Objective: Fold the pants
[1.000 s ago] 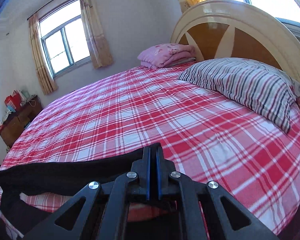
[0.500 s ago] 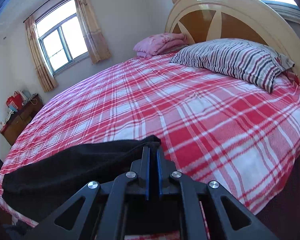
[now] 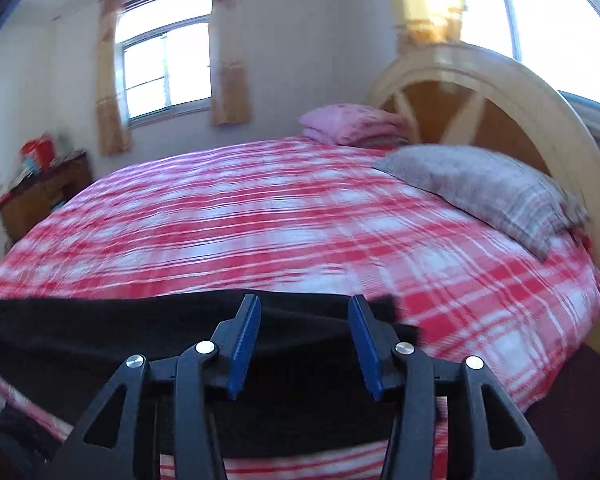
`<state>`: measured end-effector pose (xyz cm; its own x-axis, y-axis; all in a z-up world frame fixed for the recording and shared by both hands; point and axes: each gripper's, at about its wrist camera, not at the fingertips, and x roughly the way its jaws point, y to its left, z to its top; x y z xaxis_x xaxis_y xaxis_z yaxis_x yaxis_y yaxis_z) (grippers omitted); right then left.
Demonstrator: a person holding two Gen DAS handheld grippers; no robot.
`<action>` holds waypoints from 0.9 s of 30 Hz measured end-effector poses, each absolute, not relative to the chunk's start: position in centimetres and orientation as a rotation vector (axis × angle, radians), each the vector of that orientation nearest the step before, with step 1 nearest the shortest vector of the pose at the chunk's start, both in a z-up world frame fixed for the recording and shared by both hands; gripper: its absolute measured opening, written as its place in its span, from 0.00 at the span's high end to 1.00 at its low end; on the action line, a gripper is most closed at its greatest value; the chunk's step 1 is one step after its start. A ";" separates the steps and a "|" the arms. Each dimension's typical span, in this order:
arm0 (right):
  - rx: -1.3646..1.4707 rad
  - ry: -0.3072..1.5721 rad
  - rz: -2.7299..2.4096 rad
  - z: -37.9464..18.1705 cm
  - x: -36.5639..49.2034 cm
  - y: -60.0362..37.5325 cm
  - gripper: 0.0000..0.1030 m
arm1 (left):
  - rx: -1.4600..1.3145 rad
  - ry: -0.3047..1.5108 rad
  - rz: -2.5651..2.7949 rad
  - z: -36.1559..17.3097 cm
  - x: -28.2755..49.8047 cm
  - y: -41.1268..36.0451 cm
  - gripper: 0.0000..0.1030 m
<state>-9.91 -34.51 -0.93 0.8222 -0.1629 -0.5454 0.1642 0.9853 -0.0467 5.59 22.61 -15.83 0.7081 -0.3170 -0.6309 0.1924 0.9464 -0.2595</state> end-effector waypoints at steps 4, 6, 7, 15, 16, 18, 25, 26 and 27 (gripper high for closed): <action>-0.102 0.607 0.026 -1.7 -7.2 -26.8 0.52 | -0.181 0.726 -0.242 -15.8 5.6 22.8 0.50; -0.136 0.622 0.121 -2.6 -6.1 -23.3 0.47 | -0.187 0.716 -0.248 -15.8 5.3 23.0 0.49; -0.164 0.627 0.154 -3.1 -5.7 -21.7 0.47 | -0.192 0.714 -0.250 -15.8 5.3 23.2 0.49; -0.487 0.670 0.293 -8.4 -4.0 -10.8 0.47 | -0.201 0.738 -0.266 -16.4 6.3 22.1 0.49; -0.528 0.666 0.292 -8.9 -4.0 -9.7 0.47 | -0.210 0.750 -0.267 -16.6 6.5 22.0 0.49; -0.589 0.657 0.305 -9.5 -4.0 -8.1 0.47 | -0.209 0.758 -0.262 -16.9 6.6 21.8 0.49; -0.620 0.673 0.361 -11.3 -4.4 -6.5 0.47 | -0.226 0.775 -0.208 -17.0 6.2 22.8 0.87; -0.625 0.671 0.356 -11.6 -4.3 -6.6 0.47 | -0.233 0.774 -0.212 -17.0 6.2 23.0 0.89; -0.631 0.671 0.348 -11.8 -4.1 -6.7 0.47 | -0.234 0.773 -0.212 -17.0 6.2 23.1 0.89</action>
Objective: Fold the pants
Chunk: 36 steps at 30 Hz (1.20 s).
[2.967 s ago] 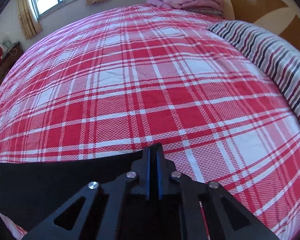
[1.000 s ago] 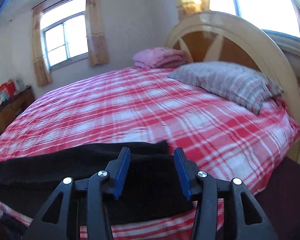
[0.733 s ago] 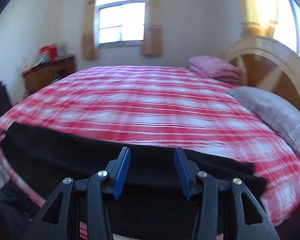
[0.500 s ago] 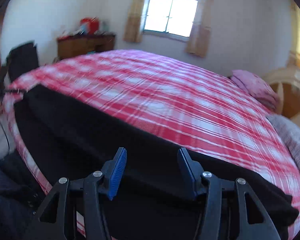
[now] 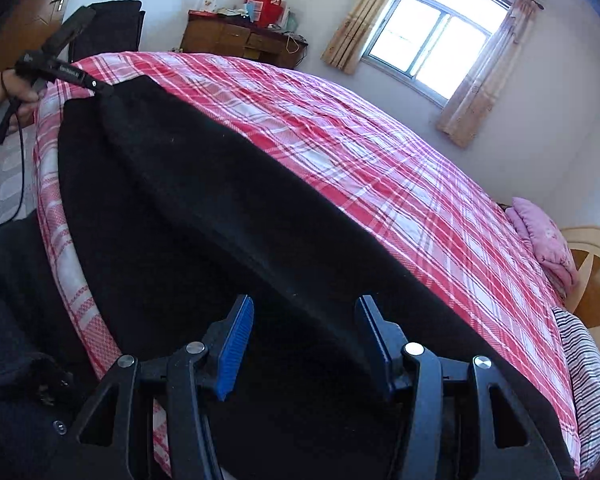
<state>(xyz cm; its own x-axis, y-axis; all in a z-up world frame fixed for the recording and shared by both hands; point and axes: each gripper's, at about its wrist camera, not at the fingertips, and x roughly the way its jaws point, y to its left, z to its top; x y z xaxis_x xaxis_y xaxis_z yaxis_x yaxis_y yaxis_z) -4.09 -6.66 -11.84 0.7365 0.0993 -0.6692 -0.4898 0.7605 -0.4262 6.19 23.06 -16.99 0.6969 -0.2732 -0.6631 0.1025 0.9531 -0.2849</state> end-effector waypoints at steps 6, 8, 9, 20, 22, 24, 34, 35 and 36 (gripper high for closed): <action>-0.645 0.663 0.311 -12.2 -3.3 -7.2 0.47 | -0.216 0.781 -0.194 -16.5 6.2 22.7 0.90; -0.648 0.666 0.315 -12.3 -2.9 -7.2 0.47 | -0.227 0.781 -0.197 -16.4 6.2 22.9 0.90; -0.655 0.669 0.317 -12.5 -2.7 -7.0 0.47 | -0.241 0.783 -0.198 -16.4 6.3 23.1 0.90; -0.715 0.698 0.370 -13.4 -3.9 -5.9 0.95 | -0.317 0.783 -0.242 -16.0 6.3 23.6 0.94; -0.696 0.682 0.369 -12.9 -4.2 -6.0 0.96 | -0.350 0.784 -0.257 -16.0 6.3 23.9 0.94; -0.667 0.655 0.361 -11.8 -4.5 -6.3 0.96 | -0.369 0.783 -0.263 -15.9 6.3 24.3 0.94; -0.594 0.592 0.345 -8.7 -5.6 -6.8 0.97 | -0.470 0.744 -0.321 -13.7 5.3 26.1 0.94; -0.593 0.590 0.348 -8.6 -5.8 -6.8 0.97 | -0.476 0.740 -0.327 -13.3 5.1 26.3 0.94; -0.591 0.589 0.351 -8.5 -6.0 -6.7 0.97 | -0.476 0.739 -0.332 -13.1 4.9 26.4 0.94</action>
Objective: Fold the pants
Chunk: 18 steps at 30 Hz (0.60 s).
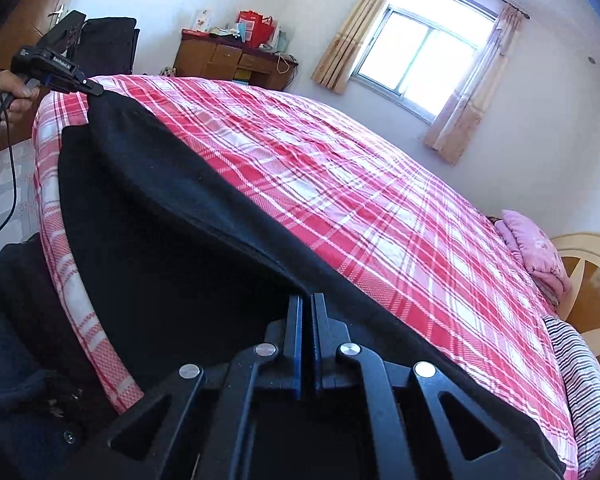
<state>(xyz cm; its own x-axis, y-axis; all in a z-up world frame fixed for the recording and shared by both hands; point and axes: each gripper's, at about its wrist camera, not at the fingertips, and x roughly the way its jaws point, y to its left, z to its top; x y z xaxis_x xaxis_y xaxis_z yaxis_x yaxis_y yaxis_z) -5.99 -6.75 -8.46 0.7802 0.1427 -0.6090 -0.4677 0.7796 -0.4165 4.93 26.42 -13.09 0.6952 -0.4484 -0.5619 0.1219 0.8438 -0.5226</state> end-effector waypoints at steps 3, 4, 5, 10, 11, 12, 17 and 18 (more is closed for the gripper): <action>-0.587 0.590 0.371 -8.3 -6.5 -6.8 0.97 | -0.467 0.745 -0.337 -12.7 4.6 26.4 0.94; -0.588 0.593 0.380 -8.3 -6.8 -6.7 0.97 | -0.462 0.752 -0.335 -12.8 4.6 26.4 0.94; -0.590 0.596 0.389 -8.3 -7.1 -6.6 0.97 | -0.460 0.762 -0.331 -13.0 4.7 26.4 0.94; -0.609 0.612 0.429 -8.7 -8.6 -6.5 0.97 | -0.484 0.808 -0.327 -14.4 4.4 27.0 0.94; -0.612 0.621 0.442 -8.9 -8.9 -6.5 0.97 | -0.488 0.820 -0.323 -14.8 4.4 27.1 0.94; -0.616 0.629 0.454 -9.2 -9.2 -6.5 0.97 | -0.489 0.829 -0.323 -15.1 4.4 27.2 0.94; -0.643 0.671 0.513 -10.6 -10.1 -6.0 0.97 | -0.487 0.858 -0.324 -15.9 3.7 27.1 0.94; -0.639 0.674 0.525 -10.6 -10.1 -6.0 0.97 | -0.487 0.859 -0.325 -16.0 3.5 27.1 0.94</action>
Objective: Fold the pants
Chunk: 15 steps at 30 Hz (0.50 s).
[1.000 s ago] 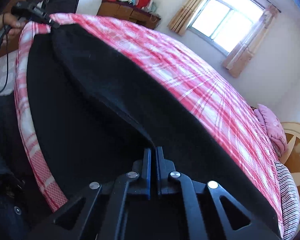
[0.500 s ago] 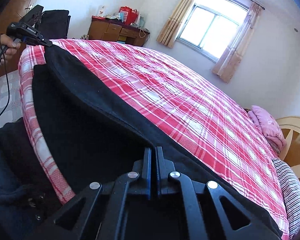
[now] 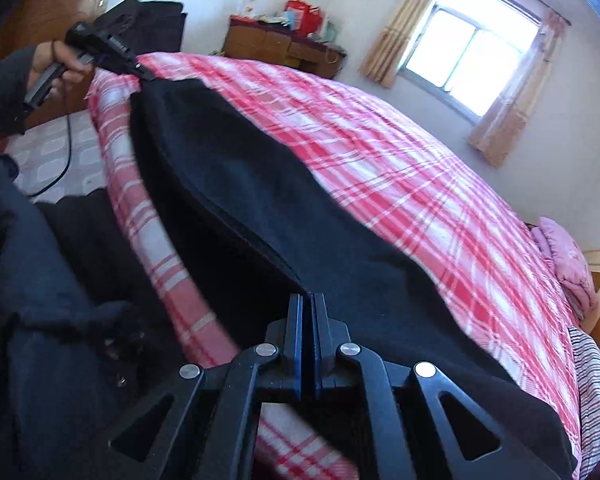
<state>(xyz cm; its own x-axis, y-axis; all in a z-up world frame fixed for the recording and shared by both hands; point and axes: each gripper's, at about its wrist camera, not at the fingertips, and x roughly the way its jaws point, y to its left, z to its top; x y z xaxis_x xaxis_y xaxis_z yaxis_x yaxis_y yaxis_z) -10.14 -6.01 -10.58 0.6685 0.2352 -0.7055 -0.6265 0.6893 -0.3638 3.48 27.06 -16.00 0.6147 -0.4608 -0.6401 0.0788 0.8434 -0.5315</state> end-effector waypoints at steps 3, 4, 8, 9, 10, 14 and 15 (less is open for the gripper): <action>-0.614 0.669 0.567 -10.2 -10.6 -5.8 1.00 | -0.489 0.863 -0.327 -16.0 3.3 27.1 0.94; -0.619 0.666 0.562 -10.2 -10.6 -5.7 1.00 | -0.488 0.863 -0.327 -16.0 3.3 27.1 0.94; -0.621 0.681 0.512 -10.7 -9.8 -6.1 1.00 | -0.489 0.871 -0.325 -16.4 3.4 27.0 0.94; -0.600 0.695 0.513 -10.8 -9.4 -6.4 1.00 | -0.490 0.874 -0.323 -16.5 3.4 27.0 0.94; -0.584 0.705 0.509 -10.9 -9.1 -6.8 0.99 | -0.492 0.875 -0.322 -16.6 3.5 27.0 0.94; -0.601 0.731 0.516 -11.2 -9.1 -6.9 0.95 | -0.498 0.870 -0.322 -16.6 3.5 27.0 0.94; -0.610 0.738 0.532 -11.3 -9.3 -6.8 0.85 | -0.495 0.871 -0.321 -16.6 3.5 27.0 0.94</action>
<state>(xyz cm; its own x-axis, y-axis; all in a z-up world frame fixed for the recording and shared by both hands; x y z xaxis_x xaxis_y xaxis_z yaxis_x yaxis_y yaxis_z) -9.25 -6.79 -11.35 0.6258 0.2284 -0.7458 -0.6354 0.7039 -0.3176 3.52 26.96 -16.63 0.6077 -0.4614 -0.6464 0.0686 0.8414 -0.5361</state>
